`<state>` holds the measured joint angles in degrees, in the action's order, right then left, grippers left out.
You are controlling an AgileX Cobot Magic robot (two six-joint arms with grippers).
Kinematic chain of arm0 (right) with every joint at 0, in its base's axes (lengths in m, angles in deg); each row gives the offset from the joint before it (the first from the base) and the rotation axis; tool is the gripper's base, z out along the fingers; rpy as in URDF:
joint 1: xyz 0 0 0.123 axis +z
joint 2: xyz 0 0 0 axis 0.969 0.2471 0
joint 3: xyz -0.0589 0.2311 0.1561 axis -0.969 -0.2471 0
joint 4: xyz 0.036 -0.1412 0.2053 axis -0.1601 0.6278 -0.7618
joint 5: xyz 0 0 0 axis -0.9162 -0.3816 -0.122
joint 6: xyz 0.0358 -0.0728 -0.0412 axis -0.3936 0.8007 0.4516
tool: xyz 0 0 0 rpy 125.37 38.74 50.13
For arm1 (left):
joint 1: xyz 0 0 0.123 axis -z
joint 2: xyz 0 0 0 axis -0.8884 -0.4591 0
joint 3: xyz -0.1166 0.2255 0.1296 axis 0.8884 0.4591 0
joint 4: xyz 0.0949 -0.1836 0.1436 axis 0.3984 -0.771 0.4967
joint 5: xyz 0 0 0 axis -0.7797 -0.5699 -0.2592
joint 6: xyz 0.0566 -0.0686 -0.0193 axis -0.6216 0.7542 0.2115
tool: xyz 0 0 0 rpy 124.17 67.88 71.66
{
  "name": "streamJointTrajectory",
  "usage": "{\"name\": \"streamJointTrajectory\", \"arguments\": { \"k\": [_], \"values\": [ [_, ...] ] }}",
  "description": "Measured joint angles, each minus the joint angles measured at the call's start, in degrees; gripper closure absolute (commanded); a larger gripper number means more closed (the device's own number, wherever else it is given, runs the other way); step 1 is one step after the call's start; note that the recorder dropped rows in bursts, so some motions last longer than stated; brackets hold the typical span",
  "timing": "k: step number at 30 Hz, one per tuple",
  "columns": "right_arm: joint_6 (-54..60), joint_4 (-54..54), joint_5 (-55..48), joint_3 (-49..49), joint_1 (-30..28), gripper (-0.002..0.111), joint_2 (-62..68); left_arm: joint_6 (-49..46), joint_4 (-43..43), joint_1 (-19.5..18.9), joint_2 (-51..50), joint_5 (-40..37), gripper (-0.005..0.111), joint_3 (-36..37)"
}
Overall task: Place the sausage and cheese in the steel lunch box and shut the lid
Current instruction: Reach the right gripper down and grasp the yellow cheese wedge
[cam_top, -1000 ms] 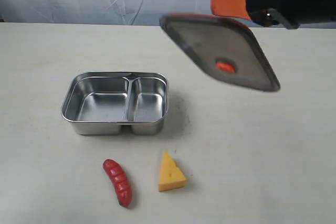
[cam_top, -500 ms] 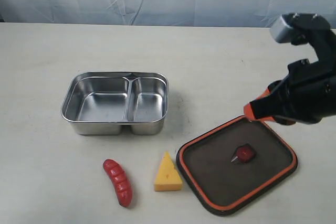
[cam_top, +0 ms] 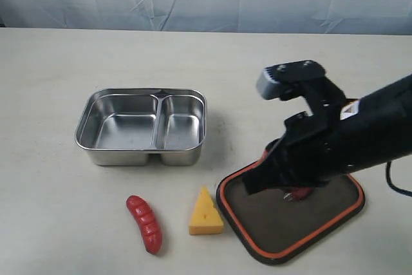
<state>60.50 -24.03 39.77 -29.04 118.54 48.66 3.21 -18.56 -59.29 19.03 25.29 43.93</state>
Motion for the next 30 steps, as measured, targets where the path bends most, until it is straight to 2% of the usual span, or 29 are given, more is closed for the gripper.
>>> {"name": "streamJointTrajectory", "arguments": {
  "k": [3,4,5,6,7,8,9,10,11,15,25,28,30],
  "values": [
    [-13.55,12.87,1.73,4.93,7.33,0.108,5.25,0.0,0.0,0.0,0.0,0.0,0.107,0.0],
    [-18.94,16.72,1.35,6.58,9.0,0.105,6.87,0.0,0.0,0.0,0.0,0.0,0.107,0.0],
    [-29.4,25.59,-1.15,10.81,12.41,0.102,11.38,0.0,0.0,0.0,0.0,0.0,0.107,0.0],
    [-33.08,28.33,-2.4,12.8,13.43,0.091,13.75,0.0,0.0,0.0,0.0,0.0,0.107,0.0],
    [-40.47,32.4,-4.71,16.23,14.98,0.085,18.34,0.0,0.0,0.0,0.0,0.0,0.107,0.0],
    [-42.29,33.23,-5.22,17.39,15.23,0.069,20.04,0.0,0.0,0.0,0.0,0.0,0.107,0.0],
    [-44.91,33.74,-5.31,19.94,15.35,0.063,23.79,0.0,0.0,0.0,0.0,0.0,0.107,0.0],
    [-45.63,33.74,-5.31,20.84,15.35,0.052,25.08,0.0,0.0,0.0,0.0,0.0,0.107,0.0],
    [-46.65,33.21,-5.44,22.87,15.38,0.049,27.85,0.0,0.0,0.0,0.0,0.0,0.107,0.0],
    [-47.4,29.77,-5.44,25.72,15.53,0.052,32.62,0.0,0.0,0.0,0.0,0.0,0.107,0.0],
    [-48.46,29.26,-5.57,25.84,15.63,0.053,37.39,0.0,0.0,0.0,0.0,0.0,0.107,0.0],
    [-48.51,29.37,-5.57,25.84,15.63,0.067,38.1,0.0,0.0,0.0,0.0,0.0,0.107,0.0],
    [-48.51,29.37,-5.66,25.84,15.63,0.087,38.68,0.0,0.0,0.0,0.0,0.0,0.107,0.0]
  ]
}}
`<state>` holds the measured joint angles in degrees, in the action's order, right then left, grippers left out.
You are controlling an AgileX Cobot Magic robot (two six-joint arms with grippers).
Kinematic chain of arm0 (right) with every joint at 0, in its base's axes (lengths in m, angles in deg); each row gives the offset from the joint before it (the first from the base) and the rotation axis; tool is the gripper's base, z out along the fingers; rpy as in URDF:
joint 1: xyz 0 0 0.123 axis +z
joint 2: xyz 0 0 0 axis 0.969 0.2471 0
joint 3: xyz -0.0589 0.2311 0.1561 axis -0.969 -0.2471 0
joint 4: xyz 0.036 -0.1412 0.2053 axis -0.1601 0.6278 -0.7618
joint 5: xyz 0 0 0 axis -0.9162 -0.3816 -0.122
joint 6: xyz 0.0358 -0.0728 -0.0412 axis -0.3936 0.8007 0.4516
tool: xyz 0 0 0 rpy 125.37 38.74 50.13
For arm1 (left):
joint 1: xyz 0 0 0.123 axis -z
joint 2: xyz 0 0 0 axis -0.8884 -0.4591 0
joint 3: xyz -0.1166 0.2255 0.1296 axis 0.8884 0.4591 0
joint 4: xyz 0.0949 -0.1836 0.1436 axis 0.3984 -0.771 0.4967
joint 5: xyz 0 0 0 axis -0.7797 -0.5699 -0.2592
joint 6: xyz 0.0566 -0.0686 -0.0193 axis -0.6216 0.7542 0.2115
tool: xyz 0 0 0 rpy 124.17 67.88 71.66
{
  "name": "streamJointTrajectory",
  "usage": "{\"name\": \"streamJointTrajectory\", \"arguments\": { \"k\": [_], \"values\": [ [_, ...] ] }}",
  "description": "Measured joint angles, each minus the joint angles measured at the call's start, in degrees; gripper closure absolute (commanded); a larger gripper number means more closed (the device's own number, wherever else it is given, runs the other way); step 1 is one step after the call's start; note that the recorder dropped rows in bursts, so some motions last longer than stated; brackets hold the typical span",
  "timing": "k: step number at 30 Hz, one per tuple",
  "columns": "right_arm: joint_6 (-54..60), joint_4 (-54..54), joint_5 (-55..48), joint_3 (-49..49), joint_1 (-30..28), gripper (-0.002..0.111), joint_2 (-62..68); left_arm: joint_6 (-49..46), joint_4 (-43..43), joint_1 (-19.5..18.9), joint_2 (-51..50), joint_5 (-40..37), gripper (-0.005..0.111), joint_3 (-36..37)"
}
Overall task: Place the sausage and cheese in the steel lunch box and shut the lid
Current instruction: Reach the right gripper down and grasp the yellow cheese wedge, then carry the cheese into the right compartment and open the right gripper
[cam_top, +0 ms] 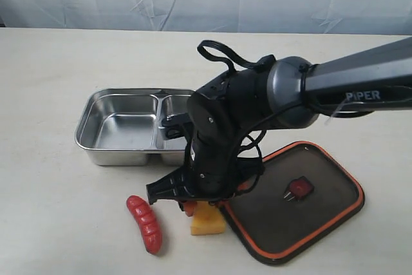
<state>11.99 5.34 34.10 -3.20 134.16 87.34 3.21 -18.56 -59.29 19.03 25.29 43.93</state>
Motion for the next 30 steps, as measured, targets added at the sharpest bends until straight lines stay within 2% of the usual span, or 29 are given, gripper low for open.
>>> {"name": "streamJointTrajectory", "arguments": {
  "k": [2,14,20,30],
  "values": [
    [-0.11,0.0,-0.15,0.1,0.0,0.109,0.14,0.0,0.0,0.0,0.0,0.0,0.107,0.0],
    [0.78,0.64,-5.21,3.55,0.0,0.108,-2.58,0.0,0.0,0.0,0.0,0.0,0.107,0.0],
    [1.19,5.51,-5.18,8.1,-0.27,0.108,-5.07,0.0,0.0,0.0,0.0,0.0,0.107,0.0],
    [1.87,9.35,7.72,14.27,-7.62,0.108,-3.4,0.0,0.0,0.0,0.0,0.0,0.107,0.0]
  ]
}}
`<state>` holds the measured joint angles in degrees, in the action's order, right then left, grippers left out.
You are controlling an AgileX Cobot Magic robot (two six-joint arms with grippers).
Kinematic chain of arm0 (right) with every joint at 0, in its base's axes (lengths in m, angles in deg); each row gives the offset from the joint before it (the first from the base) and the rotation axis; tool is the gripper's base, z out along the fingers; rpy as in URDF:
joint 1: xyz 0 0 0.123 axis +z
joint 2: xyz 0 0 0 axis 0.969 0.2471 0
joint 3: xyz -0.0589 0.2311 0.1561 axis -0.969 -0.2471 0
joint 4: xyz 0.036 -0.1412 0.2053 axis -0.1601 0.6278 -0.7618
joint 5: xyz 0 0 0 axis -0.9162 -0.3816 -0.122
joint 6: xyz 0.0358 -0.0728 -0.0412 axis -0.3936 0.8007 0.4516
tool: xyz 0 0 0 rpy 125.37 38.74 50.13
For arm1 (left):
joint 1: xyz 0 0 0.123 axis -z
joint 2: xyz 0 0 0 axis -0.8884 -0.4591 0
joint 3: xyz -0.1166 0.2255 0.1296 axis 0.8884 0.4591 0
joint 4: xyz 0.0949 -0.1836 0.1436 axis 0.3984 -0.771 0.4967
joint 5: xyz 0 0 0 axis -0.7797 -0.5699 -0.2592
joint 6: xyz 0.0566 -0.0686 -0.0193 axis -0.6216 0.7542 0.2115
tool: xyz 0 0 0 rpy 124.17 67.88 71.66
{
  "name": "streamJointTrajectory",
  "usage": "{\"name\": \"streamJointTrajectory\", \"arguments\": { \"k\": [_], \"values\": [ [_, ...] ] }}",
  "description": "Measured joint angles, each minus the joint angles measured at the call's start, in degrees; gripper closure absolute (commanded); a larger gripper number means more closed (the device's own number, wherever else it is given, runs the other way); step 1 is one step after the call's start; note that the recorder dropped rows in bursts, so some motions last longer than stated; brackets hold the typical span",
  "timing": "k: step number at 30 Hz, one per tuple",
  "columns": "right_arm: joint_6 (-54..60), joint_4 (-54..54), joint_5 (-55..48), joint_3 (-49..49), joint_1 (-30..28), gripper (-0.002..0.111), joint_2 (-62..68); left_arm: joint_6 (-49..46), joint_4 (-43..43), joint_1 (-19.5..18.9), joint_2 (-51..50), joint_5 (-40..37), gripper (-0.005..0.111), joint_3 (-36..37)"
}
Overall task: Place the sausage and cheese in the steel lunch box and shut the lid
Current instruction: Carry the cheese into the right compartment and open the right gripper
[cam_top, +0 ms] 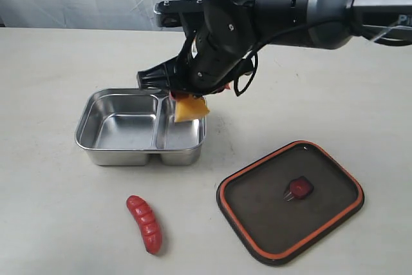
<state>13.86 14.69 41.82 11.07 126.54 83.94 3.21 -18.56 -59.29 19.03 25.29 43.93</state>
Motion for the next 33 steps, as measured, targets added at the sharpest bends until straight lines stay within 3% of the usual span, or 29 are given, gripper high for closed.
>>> {"name": "streamJointTrajectory", "arguments": {
  "k": [10,33],
  "values": [
    [2.31,0.06,1.61,1.02,-1.4,0.108,6.49,0.0,0.0,0.0,0.0,0.0,0.107,0.0],
    [3.41,-2.86,2.05,4.27,-0.6,0.108,6.98,0.0,0.0,0.0,0.0,0.0,0.107,0.0]
  ]
}}
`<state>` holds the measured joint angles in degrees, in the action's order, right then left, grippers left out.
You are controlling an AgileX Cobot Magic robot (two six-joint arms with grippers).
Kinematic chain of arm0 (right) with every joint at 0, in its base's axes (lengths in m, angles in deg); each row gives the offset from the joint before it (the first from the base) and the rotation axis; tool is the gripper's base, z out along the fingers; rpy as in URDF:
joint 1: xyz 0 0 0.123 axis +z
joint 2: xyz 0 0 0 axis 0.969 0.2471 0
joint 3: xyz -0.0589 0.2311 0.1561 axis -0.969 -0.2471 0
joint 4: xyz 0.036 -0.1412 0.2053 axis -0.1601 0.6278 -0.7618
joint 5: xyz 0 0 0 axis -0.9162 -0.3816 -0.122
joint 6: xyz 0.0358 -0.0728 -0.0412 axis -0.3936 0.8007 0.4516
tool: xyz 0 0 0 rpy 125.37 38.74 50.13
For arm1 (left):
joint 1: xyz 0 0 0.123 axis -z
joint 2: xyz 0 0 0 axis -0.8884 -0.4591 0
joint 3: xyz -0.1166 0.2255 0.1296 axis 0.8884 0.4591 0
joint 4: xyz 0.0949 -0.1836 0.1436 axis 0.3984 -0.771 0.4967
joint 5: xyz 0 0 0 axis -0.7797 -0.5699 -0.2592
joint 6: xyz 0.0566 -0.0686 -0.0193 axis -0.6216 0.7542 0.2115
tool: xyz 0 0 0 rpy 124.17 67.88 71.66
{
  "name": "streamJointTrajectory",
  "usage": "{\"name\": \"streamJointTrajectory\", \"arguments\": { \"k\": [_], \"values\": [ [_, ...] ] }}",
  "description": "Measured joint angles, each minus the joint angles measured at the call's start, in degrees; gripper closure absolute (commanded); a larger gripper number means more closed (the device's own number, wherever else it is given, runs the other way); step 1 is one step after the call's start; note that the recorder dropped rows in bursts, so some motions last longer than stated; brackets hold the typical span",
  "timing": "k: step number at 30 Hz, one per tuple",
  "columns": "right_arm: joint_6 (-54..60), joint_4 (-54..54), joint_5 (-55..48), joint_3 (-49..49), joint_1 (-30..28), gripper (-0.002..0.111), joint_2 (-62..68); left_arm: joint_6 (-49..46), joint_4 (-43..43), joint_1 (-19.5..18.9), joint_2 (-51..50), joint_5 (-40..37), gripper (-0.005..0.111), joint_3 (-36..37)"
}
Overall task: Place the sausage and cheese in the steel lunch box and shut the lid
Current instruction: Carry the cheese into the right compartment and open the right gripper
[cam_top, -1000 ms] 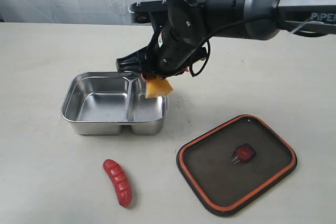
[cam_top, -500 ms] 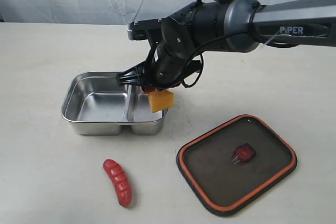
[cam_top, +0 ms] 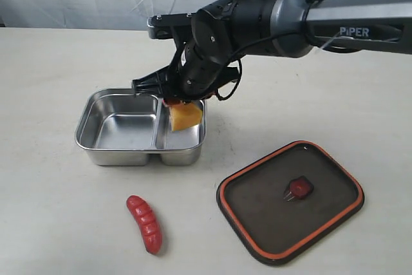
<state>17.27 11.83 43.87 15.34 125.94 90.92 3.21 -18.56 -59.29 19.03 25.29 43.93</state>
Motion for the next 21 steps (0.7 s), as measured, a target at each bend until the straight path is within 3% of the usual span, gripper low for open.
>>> {"name": "streamJointTrajectory", "arguments": {
  "k": [5,12,21],
  "values": [
    [0.55,-0.28,-1.71,0.14,0.53,0.103,0.98,0.0,0.0,0.0,0.0,0.0,0.107,0.0],
    [0.84,-0.28,-2.28,0.14,1.01,0.053,3.21,0.0,0.0,0.0,0.0,0.0,0.107,0.0],
    [1.55,-1.78,-8.85,0.14,1.49,0.051,-0.96,0.0,0.0,0.0,0.0,0.0,0.107,0.0]
  ]
}}
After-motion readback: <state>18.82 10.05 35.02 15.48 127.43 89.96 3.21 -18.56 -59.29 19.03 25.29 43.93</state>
